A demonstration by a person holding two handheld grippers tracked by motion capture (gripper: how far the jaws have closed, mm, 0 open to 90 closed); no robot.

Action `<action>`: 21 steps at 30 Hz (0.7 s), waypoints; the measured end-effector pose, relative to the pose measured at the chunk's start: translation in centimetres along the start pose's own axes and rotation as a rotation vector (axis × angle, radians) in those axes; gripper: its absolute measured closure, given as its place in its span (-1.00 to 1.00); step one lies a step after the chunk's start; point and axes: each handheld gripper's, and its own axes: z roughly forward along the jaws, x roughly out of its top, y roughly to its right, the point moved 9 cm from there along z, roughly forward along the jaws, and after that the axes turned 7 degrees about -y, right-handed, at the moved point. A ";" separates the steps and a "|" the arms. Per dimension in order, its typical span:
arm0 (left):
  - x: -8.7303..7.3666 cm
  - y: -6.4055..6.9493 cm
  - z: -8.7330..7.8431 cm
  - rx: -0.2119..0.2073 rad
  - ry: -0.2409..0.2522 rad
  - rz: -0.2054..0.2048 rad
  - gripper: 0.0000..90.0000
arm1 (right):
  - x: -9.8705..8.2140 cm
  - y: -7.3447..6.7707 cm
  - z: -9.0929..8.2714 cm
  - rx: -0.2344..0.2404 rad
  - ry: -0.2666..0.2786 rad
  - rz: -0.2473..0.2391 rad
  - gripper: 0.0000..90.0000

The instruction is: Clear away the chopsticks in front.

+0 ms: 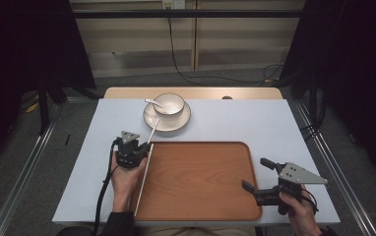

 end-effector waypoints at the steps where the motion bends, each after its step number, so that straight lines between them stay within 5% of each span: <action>1: -0.1 0.1 0.0 0.000 0.000 -0.006 0.90 | 0.0 0.0 0.0 0.000 0.001 0.000 -0.95; 21: -2.2 1.6 -1.3 0.014 -0.012 -0.003 0.90 | 0.0 0.0 0.0 0.000 0.000 -0.004 -0.95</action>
